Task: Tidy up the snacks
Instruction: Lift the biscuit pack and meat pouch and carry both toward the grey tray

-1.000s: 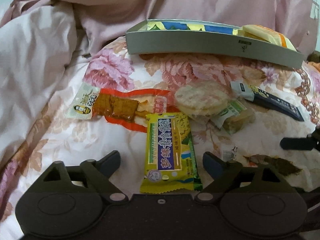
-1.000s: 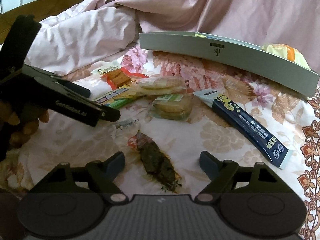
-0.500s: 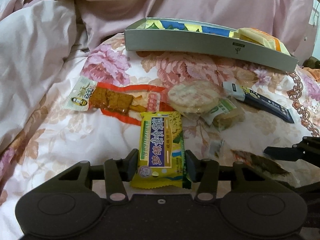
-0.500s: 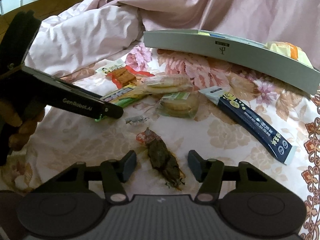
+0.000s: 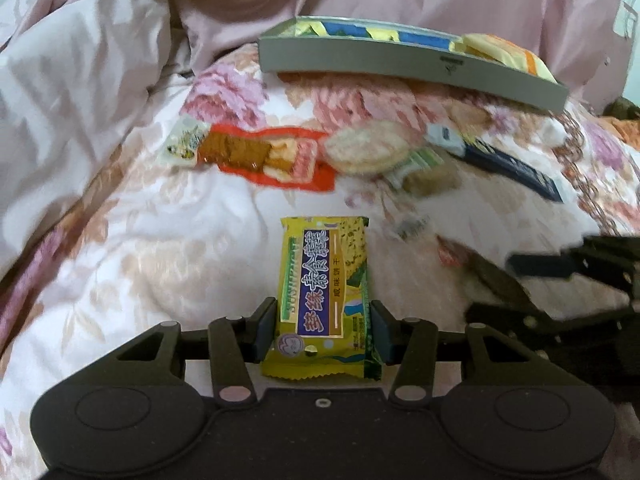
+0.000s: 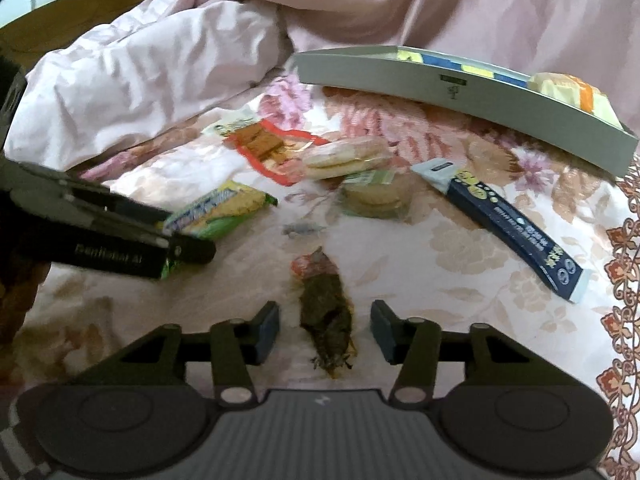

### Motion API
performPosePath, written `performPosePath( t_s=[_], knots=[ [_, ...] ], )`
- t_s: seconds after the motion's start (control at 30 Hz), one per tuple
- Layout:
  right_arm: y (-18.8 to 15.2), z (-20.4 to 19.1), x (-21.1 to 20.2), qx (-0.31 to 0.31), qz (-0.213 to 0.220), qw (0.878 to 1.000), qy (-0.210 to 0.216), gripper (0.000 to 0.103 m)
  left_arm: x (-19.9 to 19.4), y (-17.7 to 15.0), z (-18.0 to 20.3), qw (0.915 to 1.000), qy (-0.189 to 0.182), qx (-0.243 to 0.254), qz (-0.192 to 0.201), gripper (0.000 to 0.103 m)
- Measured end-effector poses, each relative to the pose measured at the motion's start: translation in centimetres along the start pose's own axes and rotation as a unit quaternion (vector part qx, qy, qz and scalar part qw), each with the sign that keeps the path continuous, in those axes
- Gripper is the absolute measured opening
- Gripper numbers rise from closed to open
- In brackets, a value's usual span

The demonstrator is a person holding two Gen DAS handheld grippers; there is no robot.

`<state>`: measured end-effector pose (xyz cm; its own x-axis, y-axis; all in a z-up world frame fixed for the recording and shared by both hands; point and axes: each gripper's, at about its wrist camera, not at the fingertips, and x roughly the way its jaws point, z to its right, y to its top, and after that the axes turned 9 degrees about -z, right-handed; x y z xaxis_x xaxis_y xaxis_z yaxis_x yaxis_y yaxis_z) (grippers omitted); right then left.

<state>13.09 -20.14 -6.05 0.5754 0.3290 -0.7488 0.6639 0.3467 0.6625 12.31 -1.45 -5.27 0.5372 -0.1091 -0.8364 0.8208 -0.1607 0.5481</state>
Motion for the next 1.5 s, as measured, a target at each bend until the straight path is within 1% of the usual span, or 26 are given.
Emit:
performPosePath(
  t_s=[0.07,0.13,0.23,0.33,0.43,0.57,0.63,0.67,0.77,0.9,0.93,1.0,1.1,1.23,1.3,1.5],
  knots=[
    [0.0,-0.1,0.0,-0.002,0.002,1.0,0.0,0.063,0.0,-0.3,0.1,0.9999,0.003,0.013,0.004,0.052],
    [-0.1,-0.1,0.1,-0.006,0.006,1.0,-0.005,0.069,0.1,-0.2,0.0,0.9999,0.002,0.015,0.004,0.053],
    [-0.2,-0.3,0.4,-0.022,0.012,1.0,-0.017,0.078,0.4,0.0,0.1,0.9997,-0.004,0.024,0.008,0.059],
    [-0.1,0.0,0.8,-0.02,0.016,1.0,-0.015,0.082,0.6,0.2,0.3,0.9992,-0.001,0.038,0.015,0.063],
    [-0.1,0.4,1.2,-0.016,0.024,0.999,-0.014,0.083,1.0,0.5,0.5,0.9985,0.004,0.052,0.017,0.064],
    [-0.2,0.3,1.5,-0.021,0.031,0.999,-0.013,0.083,1.2,0.7,0.6,0.9977,0.011,0.065,0.019,0.064],
    [-0.2,0.3,1.5,-0.022,0.031,0.999,-0.01,0.081,1.3,0.7,0.6,0.9977,0.012,0.064,0.02,0.062],
    [-0.2,0.4,1.5,-0.021,0.031,0.999,-0.007,0.08,1.2,0.7,0.6,0.9976,0.013,0.065,0.02,0.058],
    [-0.2,0.5,1.5,-0.018,0.03,0.999,0.003,0.074,1.2,0.7,0.7,0.9975,0.013,0.066,0.02,0.052],
    [-0.2,0.4,1.6,-0.012,0.029,0.999,0.014,0.064,1.1,0.7,0.7,0.9976,0.012,0.064,0.021,0.051],
    [-0.2,0.5,1.6,-0.009,0.029,0.999,0.015,0.058,1.1,0.7,0.8,0.9977,0.012,0.063,0.022,0.051],
    [-0.1,0.5,1.5,-0.005,0.03,0.999,0.011,0.05,1.1,0.6,0.8,0.9978,0.012,0.06,0.024,0.051],
    [-0.1,0.3,1.5,-0.012,0.032,0.999,0.003,0.05,1.0,0.4,0.9,0.9977,0.016,0.06,0.028,0.05],
    [-0.2,-0.9,1.3,-0.043,0.039,0.998,-0.029,0.05,1.0,0.3,1.1,0.9974,0.018,0.062,0.032,0.05],
    [-0.3,-1.8,1.1,-0.069,0.043,0.995,-0.054,0.05,1.0,0.3,1.2,0.9972,0.019,0.064,0.034,0.05],
    [-0.6,-3.5,1.0,-0.14,0.048,0.981,-0.125,0.05,0.9,0.2,1.3,0.9971,0.017,0.064,0.037,0.05]
  ],
)
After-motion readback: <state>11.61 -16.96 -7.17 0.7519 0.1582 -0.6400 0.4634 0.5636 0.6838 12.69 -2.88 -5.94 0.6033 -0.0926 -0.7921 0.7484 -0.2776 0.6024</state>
